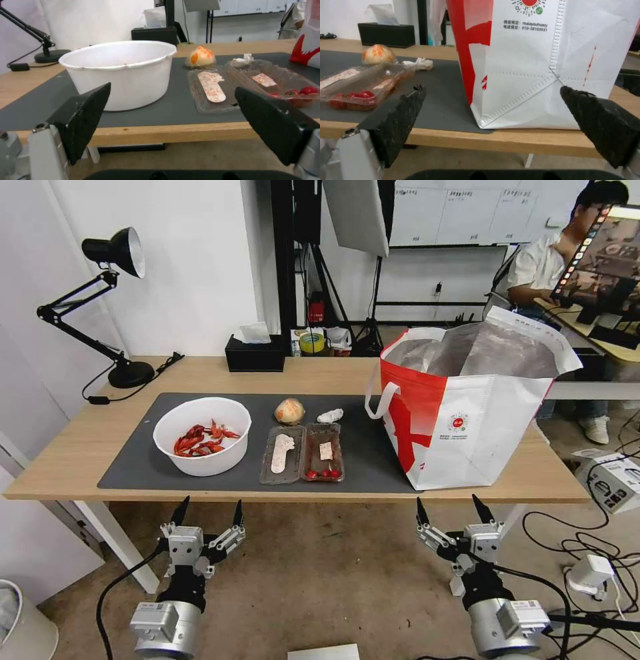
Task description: Pick up the trash from the table and place it into the takeout bag.
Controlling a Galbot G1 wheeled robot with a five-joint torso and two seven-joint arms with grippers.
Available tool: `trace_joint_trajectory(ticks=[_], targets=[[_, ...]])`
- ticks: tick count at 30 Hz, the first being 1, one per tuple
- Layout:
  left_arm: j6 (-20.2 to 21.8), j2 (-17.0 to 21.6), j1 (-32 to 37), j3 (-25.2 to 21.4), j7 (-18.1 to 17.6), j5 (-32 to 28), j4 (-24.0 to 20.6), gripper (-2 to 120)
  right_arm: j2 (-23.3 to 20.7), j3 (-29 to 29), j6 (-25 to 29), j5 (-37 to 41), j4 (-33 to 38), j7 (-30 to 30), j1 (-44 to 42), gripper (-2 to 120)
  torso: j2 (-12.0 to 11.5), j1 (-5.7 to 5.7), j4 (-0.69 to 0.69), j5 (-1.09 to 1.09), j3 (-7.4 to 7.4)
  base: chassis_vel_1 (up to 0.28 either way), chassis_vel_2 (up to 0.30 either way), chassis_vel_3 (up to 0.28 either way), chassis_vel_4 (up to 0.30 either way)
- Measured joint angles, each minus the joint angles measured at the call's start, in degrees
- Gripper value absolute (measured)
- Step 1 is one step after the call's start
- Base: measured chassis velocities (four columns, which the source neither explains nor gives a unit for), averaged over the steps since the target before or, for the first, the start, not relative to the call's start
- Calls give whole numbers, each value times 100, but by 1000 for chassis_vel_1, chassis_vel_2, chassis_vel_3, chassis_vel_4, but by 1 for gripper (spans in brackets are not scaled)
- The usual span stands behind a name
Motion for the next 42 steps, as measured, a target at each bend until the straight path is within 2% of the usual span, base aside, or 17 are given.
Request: trace_joint_trajectory(ticks=[22,25,26,27,29,30,31,34,36,38,39,42], targets=[[3,0,-1,0,0,-6,0,100,-12,0,-14,11,0,0,6,100,0,0,0,0,0,0,0,0,0],[27,-2,-5,-2,-3,-23,0,100,-56,1,-75,53,3,0,25,100,0,0,-1,0,0,0,0,0,0],[58,-4,-9,-5,-4,-44,-1,100,-172,14,-243,164,20,11,89,100,0,0,-1,0,0,0,0,0,0],[217,-22,-26,-28,-24,-131,-31,100,-351,39,-502,339,61,30,193,100,0,0,1,0,0,0,0,0,0],[353,-37,-44,-48,-44,-208,-67,100,-473,56,-678,457,83,48,266,100,0,0,0,1,0,0,0,0,0],[618,-69,-81,-85,-80,-350,-132,100,-647,80,-931,626,120,70,361,100,0,0,0,1,0,0,0,0,0],[618,-69,-81,-85,-80,-350,-132,100,-647,80,-931,626,120,70,361,100,0,0,0,1,0,0,0,0,0],[1240,-144,-164,-175,-168,-690,-276,100,-1060,138,-1537,1035,205,123,595,100,0,0,0,1,0,0,0,0,0],[1357,-158,-179,-190,-182,-752,-304,100,-1147,149,-1665,1116,223,135,645,100,0,0,0,1,0,0,0,0,0],[1867,-219,-246,-261,-249,-1032,-422,100,-1471,194,-2135,1433,289,175,832,100,0,2,0,1,0,0,0,0,0],[1867,-219,-246,-261,-249,-1032,-422,100,-1471,194,-2135,1433,289,175,832,100,0,2,0,1,0,0,0,0,0],[2522,-297,-334,-355,-338,-1389,-576,100,-1918,251,-2786,1868,378,232,1082,100,0,1,0,2,0,0,0,0,0]])
